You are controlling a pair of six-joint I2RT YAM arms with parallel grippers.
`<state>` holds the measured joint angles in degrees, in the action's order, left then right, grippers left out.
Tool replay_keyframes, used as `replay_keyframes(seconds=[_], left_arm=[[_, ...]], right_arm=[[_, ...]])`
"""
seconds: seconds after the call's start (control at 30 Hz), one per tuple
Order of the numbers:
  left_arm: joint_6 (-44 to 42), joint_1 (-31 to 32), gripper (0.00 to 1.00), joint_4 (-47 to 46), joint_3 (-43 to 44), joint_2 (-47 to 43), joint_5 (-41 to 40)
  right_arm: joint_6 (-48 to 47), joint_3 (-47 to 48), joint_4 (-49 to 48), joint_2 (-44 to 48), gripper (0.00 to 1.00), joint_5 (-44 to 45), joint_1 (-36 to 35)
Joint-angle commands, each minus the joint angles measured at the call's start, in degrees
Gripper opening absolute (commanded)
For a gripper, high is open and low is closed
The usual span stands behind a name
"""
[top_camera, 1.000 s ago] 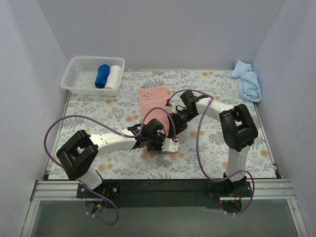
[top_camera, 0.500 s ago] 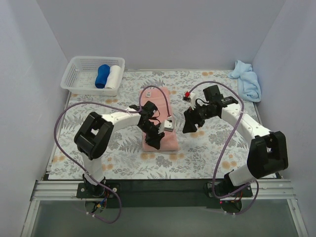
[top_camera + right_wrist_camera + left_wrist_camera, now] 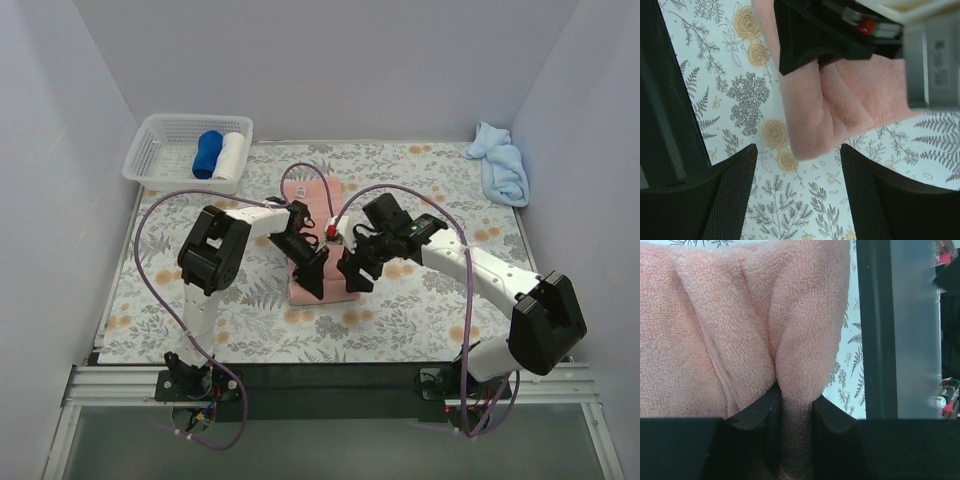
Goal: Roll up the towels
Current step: Roll the towel
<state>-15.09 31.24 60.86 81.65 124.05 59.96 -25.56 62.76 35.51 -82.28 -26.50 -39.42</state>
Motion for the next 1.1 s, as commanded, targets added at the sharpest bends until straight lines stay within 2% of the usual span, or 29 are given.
replay_keyframes(seconds=[0.0,0.17,0.3,0.37,0.4,0.43,0.53,0.57,0.67,0.73,0.87,1.07], left_arm=[[-3.2,0.7,0.18,1.4,-1.8,6.3,-10.7],[-4.0,0.5,0.19,2.1,-0.3,8.2,-10.7],[-4.2,0.1,0.20,2.3,0.4,8.7,-10.5],[-4.2,0.0,0.20,2.2,0.6,8.8,-10.3],[-4.2,-0.4,0.21,2.4,0.6,8.9,-10.0],[-4.3,-0.6,0.21,2.6,0.7,8.9,-9.7],[-4.4,-1.4,0.23,2.9,0.6,8.5,-8.4],[-4.6,-1.6,0.25,2.9,0.6,8.3,-8.0],[-4.3,-2.8,0.35,3.1,0.5,6.9,-6.4],[-3.5,-4.1,0.43,2.9,0.2,5.1,-4.8],[-3.1,-6.8,0.53,3.6,-0.2,1.8,-2.6],[-3.4,-13.2,0.57,1.9,-3.2,-5.6,-1.3]], right_arm=[[-0.7,-0.5,-6.4,-1.5,0.62,6.8,-4.3],[-0.1,-2.0,-12.0,-5.5,0.62,12.0,-9.8],[0.3,-2.9,-15.3,-8.8,0.61,13.1,-11.3],[0.2,-3.3,-16.3,-10.6,0.55,13.0,-11.6],[0.2,-4.0,-16.4,-11.1,0.52,12.8,-11.5],[-0.2,-4.5,-16.6,-11.9,0.42,12.2,-11.6],[-0.7,-6.8,-16.7,-12.6,0.31,10.9,-11.5],[-1.0,-7.3,-16.7,-12.6,0.21,10.5,-11.5],[-1.5,-8.6,-15.8,-12.5,0.02,7.6,-11.4],[-1.6,-8.5,-14.0,-12.6,0.01,5.1,-11.3],[-1.8,-8.4,-11.0,-12.5,0.01,0.1,-10.2],[1.1,-5.5,-5.5,-16.2,0.01,-9.5,-6.4]])
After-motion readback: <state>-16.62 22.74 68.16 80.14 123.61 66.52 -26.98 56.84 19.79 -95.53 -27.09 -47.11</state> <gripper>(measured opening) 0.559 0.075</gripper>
